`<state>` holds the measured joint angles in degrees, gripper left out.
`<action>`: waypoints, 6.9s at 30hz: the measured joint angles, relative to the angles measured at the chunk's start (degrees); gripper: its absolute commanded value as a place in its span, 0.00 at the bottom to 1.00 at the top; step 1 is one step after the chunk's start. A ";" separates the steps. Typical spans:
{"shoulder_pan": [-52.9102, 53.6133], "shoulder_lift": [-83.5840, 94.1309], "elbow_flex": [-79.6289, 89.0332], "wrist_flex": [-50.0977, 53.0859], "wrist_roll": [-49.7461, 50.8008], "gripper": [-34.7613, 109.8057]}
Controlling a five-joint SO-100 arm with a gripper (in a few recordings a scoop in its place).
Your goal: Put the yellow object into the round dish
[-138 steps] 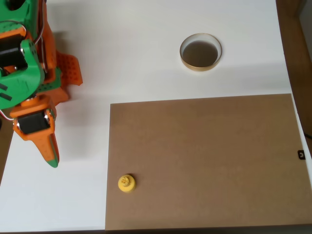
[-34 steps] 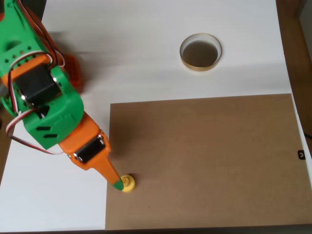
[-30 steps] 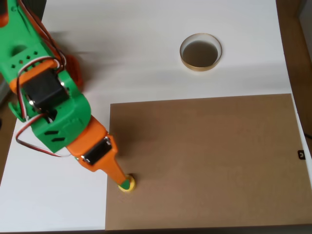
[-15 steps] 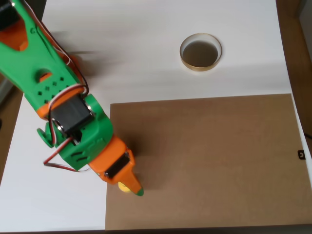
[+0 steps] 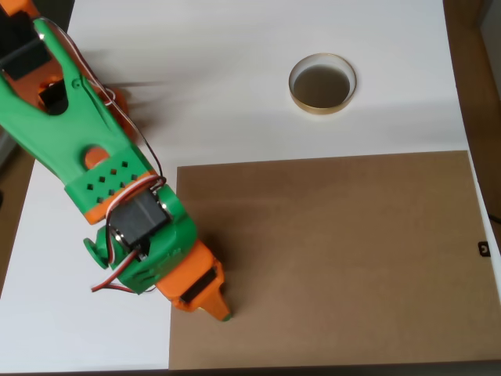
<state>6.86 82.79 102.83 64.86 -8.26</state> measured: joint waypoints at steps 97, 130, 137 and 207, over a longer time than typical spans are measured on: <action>-60.56 19.25 -4.13 8.96 0.53 0.24; -67.68 -13.89 -29.79 15.73 -0.53 0.24; -67.06 -19.69 -36.21 18.46 -0.44 0.24; -54.32 -13.27 -39.02 22.85 0.35 0.38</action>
<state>-47.46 69.52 63.81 87.71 -7.91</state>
